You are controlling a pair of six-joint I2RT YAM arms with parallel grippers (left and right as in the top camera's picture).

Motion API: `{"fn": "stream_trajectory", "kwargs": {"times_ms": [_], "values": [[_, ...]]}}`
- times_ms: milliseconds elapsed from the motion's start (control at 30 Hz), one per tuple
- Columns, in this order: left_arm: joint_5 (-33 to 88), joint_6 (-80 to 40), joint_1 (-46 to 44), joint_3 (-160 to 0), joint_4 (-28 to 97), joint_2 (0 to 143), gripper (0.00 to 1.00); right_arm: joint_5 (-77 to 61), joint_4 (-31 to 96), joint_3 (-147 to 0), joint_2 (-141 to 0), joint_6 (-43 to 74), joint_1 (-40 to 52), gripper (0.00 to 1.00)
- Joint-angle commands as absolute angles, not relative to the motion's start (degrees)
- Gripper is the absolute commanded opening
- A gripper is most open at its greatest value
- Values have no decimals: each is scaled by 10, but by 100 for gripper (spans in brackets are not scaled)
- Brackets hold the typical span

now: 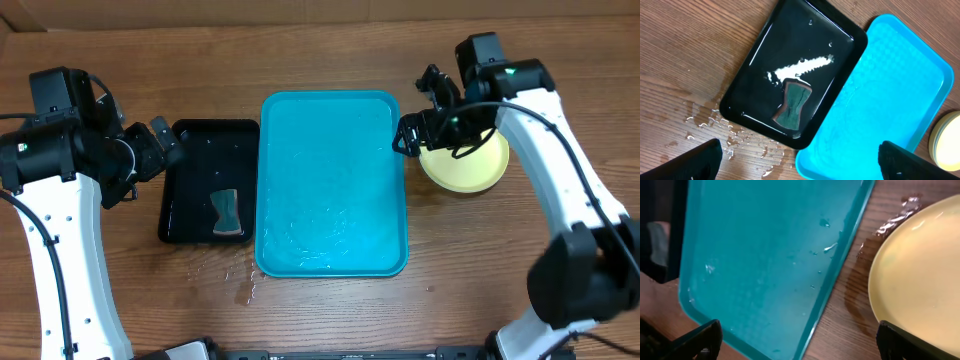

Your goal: Clean dirty plates on tray and stack at the side

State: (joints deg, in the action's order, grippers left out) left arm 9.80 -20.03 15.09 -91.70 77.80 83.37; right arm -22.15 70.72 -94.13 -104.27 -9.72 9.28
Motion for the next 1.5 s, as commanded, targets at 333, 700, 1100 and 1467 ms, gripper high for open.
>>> {"fn": "stream_trajectory", "kwargs": {"times_ms": [333, 700, 1100, 1467], "values": [[95, -210, 149, -915, 777, 836, 100, -226, 706, -949, -858, -103, 93, 100], [95, -210, 149, -915, 777, 836, 100, -151, 706, -949, -730, -121, 93, 100], [95, -210, 149, -915, 777, 836, 100, -150, 700, -949, -592, -121, 93, 100], [95, -210, 149, -915, 777, 836, 100, -153, 704, -926, -453, -120, 93, 100]]}}
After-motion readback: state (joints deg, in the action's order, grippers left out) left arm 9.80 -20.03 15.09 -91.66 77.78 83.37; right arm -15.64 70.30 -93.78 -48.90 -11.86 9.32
